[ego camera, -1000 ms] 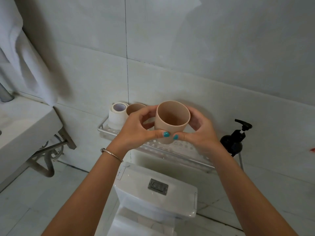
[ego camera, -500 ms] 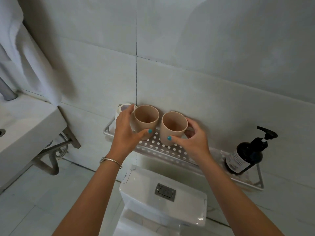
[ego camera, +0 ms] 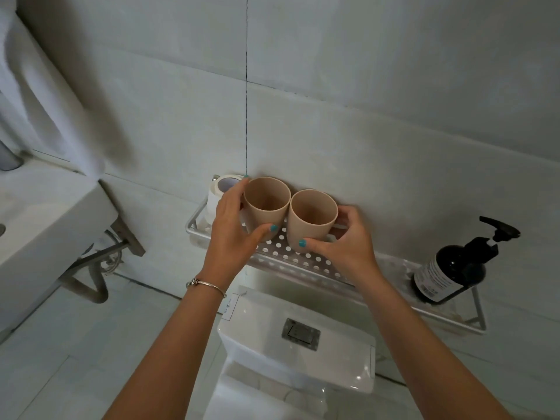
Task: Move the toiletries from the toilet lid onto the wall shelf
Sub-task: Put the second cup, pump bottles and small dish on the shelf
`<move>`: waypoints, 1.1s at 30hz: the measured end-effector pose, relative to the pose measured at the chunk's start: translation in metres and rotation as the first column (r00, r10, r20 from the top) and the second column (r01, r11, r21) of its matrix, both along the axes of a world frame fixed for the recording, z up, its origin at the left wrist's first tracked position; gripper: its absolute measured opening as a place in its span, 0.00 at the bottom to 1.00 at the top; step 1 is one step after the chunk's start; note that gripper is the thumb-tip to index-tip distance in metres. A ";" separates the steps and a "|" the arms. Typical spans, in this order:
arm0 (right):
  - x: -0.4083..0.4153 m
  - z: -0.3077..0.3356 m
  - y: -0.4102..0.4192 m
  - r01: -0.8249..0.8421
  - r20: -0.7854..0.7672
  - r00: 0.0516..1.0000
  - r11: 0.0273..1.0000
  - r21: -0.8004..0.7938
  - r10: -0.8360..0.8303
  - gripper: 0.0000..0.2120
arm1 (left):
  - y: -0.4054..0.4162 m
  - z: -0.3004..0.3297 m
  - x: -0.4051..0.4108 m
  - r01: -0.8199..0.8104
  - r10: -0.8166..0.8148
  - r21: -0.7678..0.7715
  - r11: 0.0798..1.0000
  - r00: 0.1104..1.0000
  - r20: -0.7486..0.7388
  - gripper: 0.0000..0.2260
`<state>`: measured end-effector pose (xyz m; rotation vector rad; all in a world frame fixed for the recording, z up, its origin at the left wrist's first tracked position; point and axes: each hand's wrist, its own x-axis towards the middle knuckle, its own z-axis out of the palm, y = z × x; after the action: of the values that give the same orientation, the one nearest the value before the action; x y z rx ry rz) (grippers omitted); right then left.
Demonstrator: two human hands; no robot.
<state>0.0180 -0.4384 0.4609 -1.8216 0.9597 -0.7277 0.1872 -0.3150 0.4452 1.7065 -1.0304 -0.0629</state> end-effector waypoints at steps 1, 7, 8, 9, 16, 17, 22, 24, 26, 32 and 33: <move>0.000 0.000 0.000 0.004 -0.007 1.000 1.000 0.002 -0.004 0.36 | -0.001 0.000 0.000 -0.001 0.001 -0.008 1.000 1.000 0.002 0.38; 0.002 0.000 0.001 -0.002 -0.047 0.999 1.000 -0.006 0.002 0.38 | 0.002 -0.001 -0.003 -0.023 0.024 -0.060 0.998 0.999 0.022 0.36; 0.001 0.000 0.002 -0.003 -0.052 0.999 1.000 -0.010 0.002 0.38 | 0.002 -0.001 -0.004 -0.023 0.024 -0.067 0.997 1.000 0.018 0.35; 0.001 0.000 0.002 -0.002 -0.054 0.999 1.000 -0.016 0.001 0.38 | 0.003 -0.001 -0.004 -0.022 0.023 -0.070 0.997 1.000 0.013 0.34; -0.007 0.000 0.005 0.023 -0.119 0.992 0.998 -0.055 -0.029 0.37 | 0.008 0.003 -0.006 -0.036 0.034 -0.051 0.998 0.999 -0.031 0.33; -0.010 0.002 0.007 0.029 -0.133 0.990 0.997 -0.068 -0.038 0.37 | 0.010 0.005 -0.008 -0.037 0.035 -0.053 0.998 0.998 -0.045 0.33; -0.039 0.014 0.040 0.045 -0.070 0.996 0.984 -0.172 -0.057 0.34 | 0.044 0.010 -0.026 -0.015 0.010 -0.052 0.999 0.995 -0.100 0.32; -0.056 0.017 0.068 0.023 -0.019 0.999 0.983 -0.182 -0.027 0.30 | 0.068 0.007 -0.041 0.006 -0.010 -0.027 1.000 0.992 -0.128 0.31; -0.074 0.011 0.101 -0.019 0.006 1.000 0.988 -0.156 0.020 0.27 | 0.095 -0.003 -0.058 0.054 -0.054 -0.005 0.999 0.984 -0.171 0.31; -0.126 -0.075 0.189 -0.098 -0.134 0.986 0.995 -0.020 0.094 0.25 | 0.174 -0.082 -0.107 0.168 -0.135 0.061 0.984 0.920 -0.368 0.26; -0.135 -0.095 0.202 -0.080 -0.159 0.984 0.996 0.030 0.084 0.24 | 0.187 -0.102 -0.115 0.191 -0.137 0.104 0.976 0.910 -0.391 0.25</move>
<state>-0.1167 -0.2367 0.3658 -1.9098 0.9857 -0.5233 0.0722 -0.1280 0.3434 1.6419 -0.8863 -0.5690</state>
